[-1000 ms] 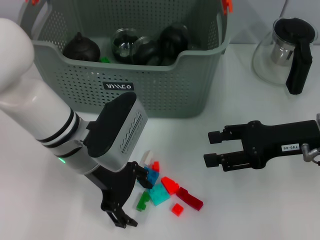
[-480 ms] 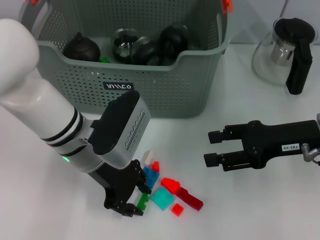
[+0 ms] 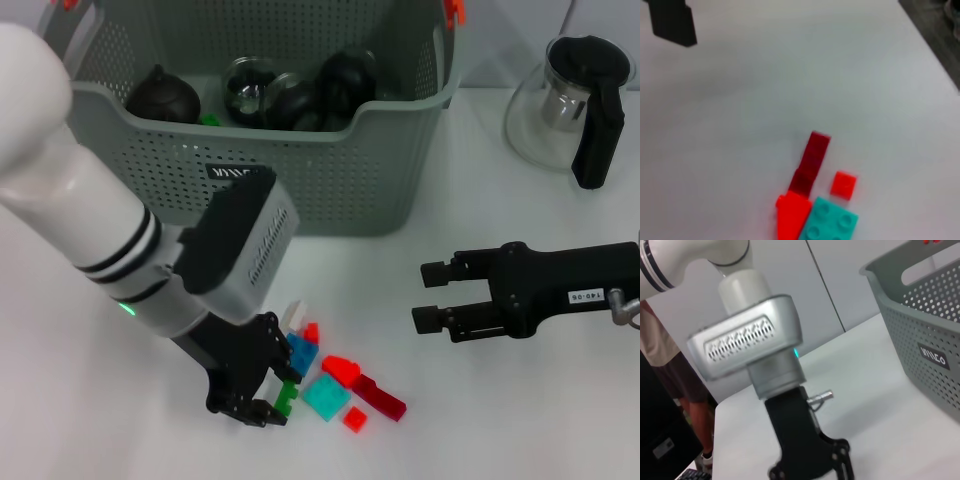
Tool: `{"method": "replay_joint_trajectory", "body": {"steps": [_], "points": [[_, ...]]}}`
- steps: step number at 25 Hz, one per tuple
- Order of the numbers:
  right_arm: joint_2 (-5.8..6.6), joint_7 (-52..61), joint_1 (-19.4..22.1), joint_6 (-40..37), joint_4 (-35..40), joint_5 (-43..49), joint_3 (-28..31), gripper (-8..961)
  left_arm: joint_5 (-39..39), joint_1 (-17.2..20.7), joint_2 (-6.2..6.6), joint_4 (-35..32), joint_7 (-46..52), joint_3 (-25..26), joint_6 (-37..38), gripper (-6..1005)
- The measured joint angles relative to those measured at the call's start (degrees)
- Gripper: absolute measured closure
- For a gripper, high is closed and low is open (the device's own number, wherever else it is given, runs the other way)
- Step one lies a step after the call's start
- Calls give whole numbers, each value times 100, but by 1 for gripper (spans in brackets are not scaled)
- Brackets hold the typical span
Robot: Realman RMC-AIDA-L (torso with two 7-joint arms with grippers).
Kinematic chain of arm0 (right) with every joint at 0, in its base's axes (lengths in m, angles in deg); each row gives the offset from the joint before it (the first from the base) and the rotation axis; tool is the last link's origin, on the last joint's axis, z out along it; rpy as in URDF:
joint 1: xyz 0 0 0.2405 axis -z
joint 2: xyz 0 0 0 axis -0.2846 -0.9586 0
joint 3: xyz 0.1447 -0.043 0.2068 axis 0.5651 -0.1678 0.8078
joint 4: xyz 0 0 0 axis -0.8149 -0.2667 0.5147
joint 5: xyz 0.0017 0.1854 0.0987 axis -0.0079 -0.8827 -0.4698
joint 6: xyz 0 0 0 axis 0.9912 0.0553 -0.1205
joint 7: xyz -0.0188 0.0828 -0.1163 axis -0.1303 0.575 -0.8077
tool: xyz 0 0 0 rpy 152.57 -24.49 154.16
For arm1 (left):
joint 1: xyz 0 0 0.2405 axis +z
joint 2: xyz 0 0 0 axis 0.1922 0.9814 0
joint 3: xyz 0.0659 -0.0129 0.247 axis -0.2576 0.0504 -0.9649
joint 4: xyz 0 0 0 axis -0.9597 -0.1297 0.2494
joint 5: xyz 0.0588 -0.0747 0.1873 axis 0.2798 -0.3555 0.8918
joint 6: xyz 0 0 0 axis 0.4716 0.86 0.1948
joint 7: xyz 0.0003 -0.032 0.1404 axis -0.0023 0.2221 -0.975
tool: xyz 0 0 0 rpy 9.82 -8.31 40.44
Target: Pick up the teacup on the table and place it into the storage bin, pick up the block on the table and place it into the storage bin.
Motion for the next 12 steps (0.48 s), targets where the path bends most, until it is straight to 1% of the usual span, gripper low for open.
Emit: {"method": "replay_joint_trajectory", "body": {"steps": [2, 3, 4, 6, 7, 8, 9, 10, 11, 12], "points": [[4, -2, 7, -8, 0, 0, 10, 163, -12, -3, 10, -210, 30, 216, 398, 586], [6, -2, 10, -10, 0, 0, 11, 162, -23, -7, 20, -361, 47, 419, 641, 583], [8, -2, 15, -15, 0, 0, 12, 162, -42, -16, 26, -503, 58, 651, 909, 580], [8, -3, 19, -18, 0, 0, 12, 162, -143, -100, 66, -841, 73, 1347, 1576, 575], [8, -5, 23, -19, 0, 0, 10, 162, -283, -181, 111, -972, 89, 1820, 1981, 572], [9, -10, 25, -20, 0, 0, 8, 162, -403, -257, 154, -1062, 102, 2184, 2296, 569], [8, -19, 28, -20, 0, 0, 5, 162, -599, -350, 221, -1117, 149, 2626, 2551, 566], [9, -40, 28, -21, 0, 0, 0, 162, -742, -408, 264, -1146, 188, 2883, 2691, 563], [11, -62, 28, -21, 1, 0, -2, 162, -1111, -502, 368, -1157, 311, 3334, 2788, 561], [13, -86, 29, -20, 1, 0, -5, 163, -1413, -555, 453, -1146, 429, 3601, 2787, 558]]}}
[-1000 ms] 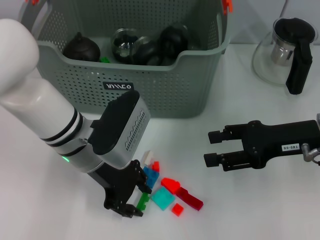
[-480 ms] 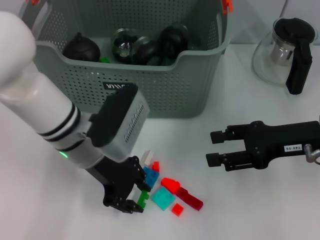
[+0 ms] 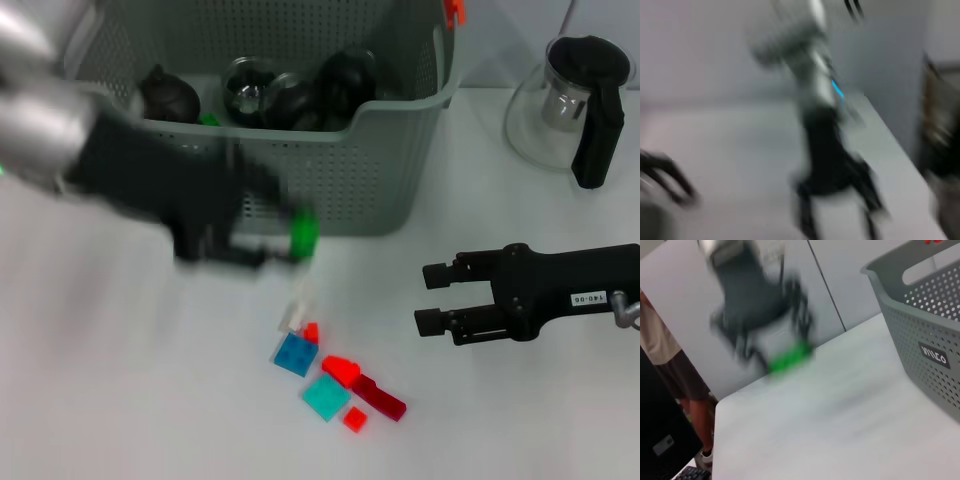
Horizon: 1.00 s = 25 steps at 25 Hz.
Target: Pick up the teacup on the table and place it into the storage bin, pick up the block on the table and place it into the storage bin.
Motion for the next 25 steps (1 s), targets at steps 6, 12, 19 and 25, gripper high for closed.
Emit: {"method": "replay_joint_trajectory", "body": {"steps": [6, 12, 19, 25], "points": [[3, -48, -43, -72, 0, -1, -17, 163, -961, -292, 301, 419, 851, 349, -1476, 541], [-13, -55, -60, -81, 0, 12, -32, 163, -825, -592, 338, 1363, 1347, -249, -4075, 525], [-23, -66, -72, -82, 0, 13, -46, 163, -633, -680, 341, 2109, 1606, -1128, -6121, 506], [-23, -67, -42, -95, 0, 14, -46, 162, -528, -690, 321, 2255, 1756, -1173, -6607, 489]]}}
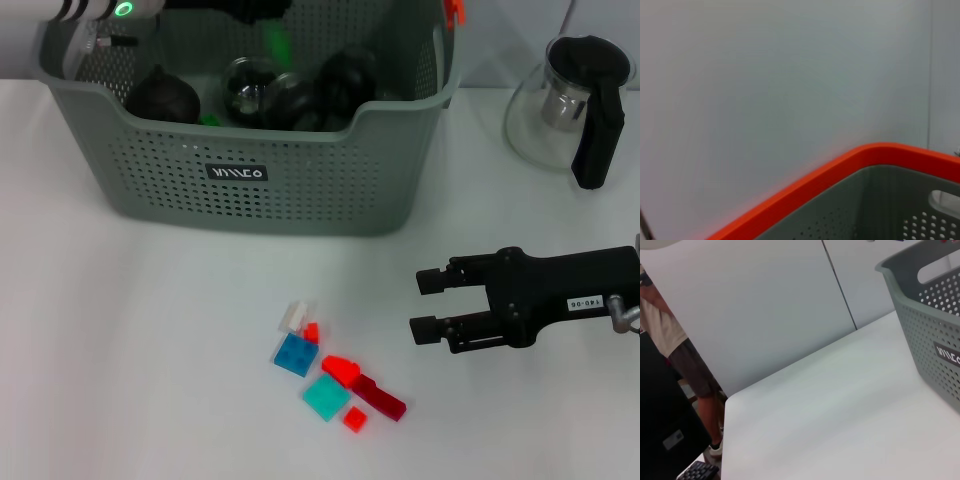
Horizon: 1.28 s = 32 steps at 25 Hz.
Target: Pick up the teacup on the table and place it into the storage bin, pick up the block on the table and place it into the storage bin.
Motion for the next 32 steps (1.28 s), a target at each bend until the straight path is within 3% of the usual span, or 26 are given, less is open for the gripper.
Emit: {"method": "replay_joint_trajectory", "body": {"steps": [3, 8, 10, 13, 18, 21, 26, 32], "points": [[0, -3, 6, -5, 0, -1, 0, 162, 10, 21, 29, -27, 104, 22, -175, 481], [0, -17, 21, -9, -1, -4, 2, 162, 58, 172, 158, -339, 438, 103, -13, 285], [0, -18, 23, -10, 0, -6, 10, 162, 101, 276, 192, -626, 515, 287, 433, 218], [1, -18, 27, -11, 0, -7, 18, 162, 123, 483, 202, -1267, 377, 751, 1669, 135], [10, -18, 52, 19, -3, -2, 39, 163, -204, 1085, 1, -2535, -899, 1199, 4273, 108], [24, -17, 76, 28, -7, -2, 46, 163, -287, 1406, -149, -2865, -1536, 1180, 5023, 109], [27, 8, 99, 32, -9, -9, 56, 163, -51, 1745, -343, -2963, -2347, 963, 5456, 110], [7, 58, 104, 35, -13, -14, 122, 162, 533, 1921, -539, -2704, -2899, 475, 4995, 112]]}}
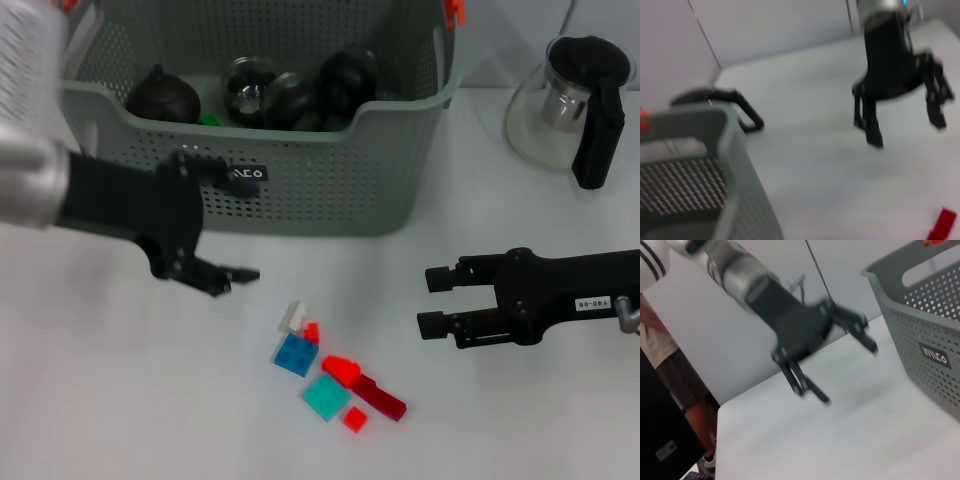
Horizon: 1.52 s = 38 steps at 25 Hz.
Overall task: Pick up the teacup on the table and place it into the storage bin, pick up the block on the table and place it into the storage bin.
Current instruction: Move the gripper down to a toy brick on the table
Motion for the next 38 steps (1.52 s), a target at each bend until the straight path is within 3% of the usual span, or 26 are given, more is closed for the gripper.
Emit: {"method": "replay_joint_trajectory", "body": {"steps": [8, 27, 38], "points": [[-15, 5, -29, 14, -81, -1, 125, 162, 540, 111, -203, 715, -467, -914, -1407, 112], [-26, 5, -63, 46, -148, -1, 151, 163, 654, -67, -215, 1755, -1018, -1319, -2481, 121], [-42, 8, -67, 68, -183, 0, 151, 162, 668, -81, -223, 1903, -1096, -1492, -2732, 126]]}}
